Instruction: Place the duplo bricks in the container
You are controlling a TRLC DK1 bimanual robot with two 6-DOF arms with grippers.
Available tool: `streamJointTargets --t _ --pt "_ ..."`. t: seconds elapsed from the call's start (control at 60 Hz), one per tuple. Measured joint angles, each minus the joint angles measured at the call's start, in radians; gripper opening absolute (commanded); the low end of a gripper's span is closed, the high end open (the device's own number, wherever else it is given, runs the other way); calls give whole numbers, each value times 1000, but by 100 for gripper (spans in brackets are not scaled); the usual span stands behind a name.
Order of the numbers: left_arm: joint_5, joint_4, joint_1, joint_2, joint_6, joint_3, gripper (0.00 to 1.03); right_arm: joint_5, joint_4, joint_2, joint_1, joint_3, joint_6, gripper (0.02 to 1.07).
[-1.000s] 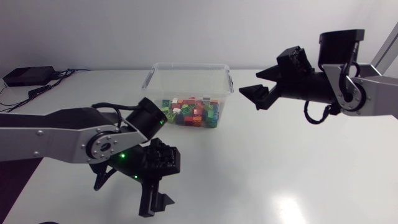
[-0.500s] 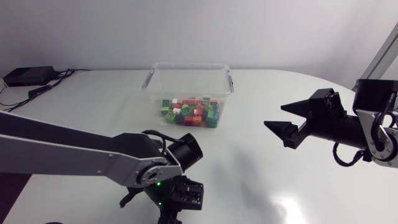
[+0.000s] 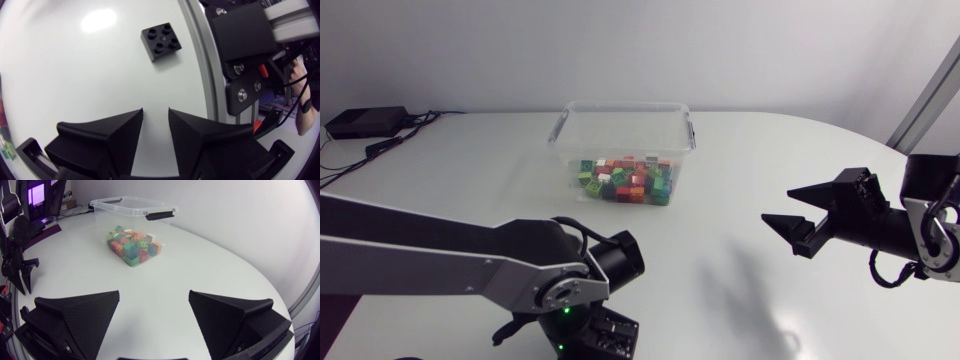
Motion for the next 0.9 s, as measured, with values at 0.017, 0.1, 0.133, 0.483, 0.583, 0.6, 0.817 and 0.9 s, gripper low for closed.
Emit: streamJointTargets --t 0.017,0.1,0.133,0.483,0.583,0.6,0.817,0.9 --pt "0 0 -7 -2 2 0 29 -3 2 4 -2 0 -3 102" --pt "2 11 -35 -3 8 1 29 -9 3 19 -11 -1 -14 102" --pt "4 12 -48 3 12 7 29 -16 3 27 -22 -1 -18 102" --pt "42 74 -115 109 14 131 12 -90 1 41 -135 -26 -74 102" --pt "71 91 -119 121 5 156 12 -122 -70 18 -135 -35 -107 102" --pt "79 98 -117 122 -2 158 12 -131 -99 10 -133 -35 -120 102" --pt "136 175 -50 108 -77 163 23 -144 -617 -172 78 -48 -365 102" --pt "137 195 -6 64 -98 144 42 -101 -721 -247 258 -55 -410 102"
